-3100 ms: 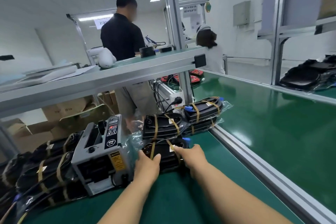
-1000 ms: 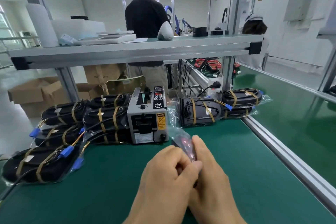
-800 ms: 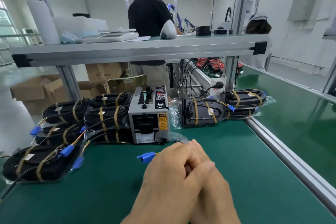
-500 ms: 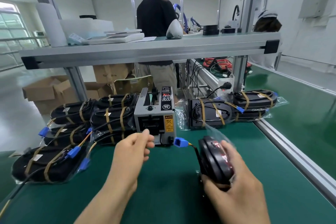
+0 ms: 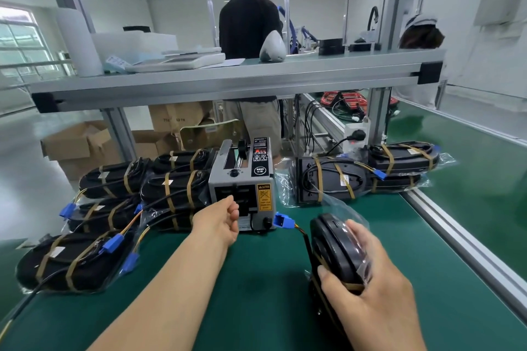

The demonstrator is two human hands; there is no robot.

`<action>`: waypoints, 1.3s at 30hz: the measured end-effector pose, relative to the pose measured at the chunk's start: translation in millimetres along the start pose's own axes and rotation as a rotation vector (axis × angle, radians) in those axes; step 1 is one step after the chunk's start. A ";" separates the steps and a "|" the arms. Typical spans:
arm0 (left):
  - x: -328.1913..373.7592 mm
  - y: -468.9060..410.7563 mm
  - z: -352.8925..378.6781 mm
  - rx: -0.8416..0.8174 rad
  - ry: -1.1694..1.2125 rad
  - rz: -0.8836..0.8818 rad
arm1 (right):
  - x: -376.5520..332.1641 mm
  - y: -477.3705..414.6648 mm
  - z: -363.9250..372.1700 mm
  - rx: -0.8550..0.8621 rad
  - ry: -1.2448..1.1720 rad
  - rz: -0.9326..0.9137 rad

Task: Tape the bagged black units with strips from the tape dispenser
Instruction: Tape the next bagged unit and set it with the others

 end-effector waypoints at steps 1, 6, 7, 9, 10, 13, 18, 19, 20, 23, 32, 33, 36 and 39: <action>-0.6 -0.8 1.2 -0.001 0.019 -0.027 | -0.5 0.2 0.6 -0.002 -0.004 -0.003; -0.3 -8.0 10.4 0.038 0.135 -0.037 | -0.4 1.4 -0.8 0.002 -0.021 -0.010; 0.0 -8.8 12.6 0.049 0.157 -0.030 | -0.8 1.2 -1.2 0.002 -0.021 -0.013; -0.5 -8.3 14.2 0.091 0.210 -0.010 | -1.6 1.1 -1.8 -0.009 -0.014 -0.015; -0.8 -6.1 13.3 0.115 0.232 0.008 | -1.4 0.9 -2.2 -0.014 -0.011 -0.018; 1.1 10.0 4.8 0.110 0.234 0.107 | -1.0 0.2 -3.8 -0.034 -0.015 -0.012; 9.4 81.6 -19.5 -0.302 0.045 0.336 | 2.0 -1.3 -4.0 -0.081 -0.012 -0.048; 10.8 101.5 -23.6 -0.402 -0.005 0.396 | 1.8 -2.1 -4.3 -0.095 -0.023 -0.051; 12.0 120.3 -28.1 -0.488 -0.049 0.448 | 1.7 -2.8 -4.5 -0.108 -0.034 -0.054; 14.2 149.8 -37.6 -0.591 -0.119 0.518 | 1.3 -3.8 -6.1 -0.112 -0.050 -0.067; 0.9 30.7 -23.3 -0.091 0.071 0.022 | 0.4 -1.2 -6.1 -0.109 -0.046 -0.059; 0.3 21.3 -20.4 -0.084 0.073 0.011 | 0.5 -1.3 -6.1 -0.108 -0.044 -0.057; 3.0 7.4 -11.4 -0.060 0.083 0.000 | -0.2 -0.2 -5.9 -0.112 -0.038 -0.061; 5.4 3.0 -3.9 -0.028 0.115 -0.017 | -0.6 0.2 -6.2 -0.100 -0.024 -0.078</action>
Point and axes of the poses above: each hand's wrist, its own y-axis away from the middle knuckle, its own z-axis out of the palm, x = y × z, the point moved 4 cm from there along -y, towards the middle knuckle, and after that the axes turned 6 degrees about x, right-handed, at the moved point
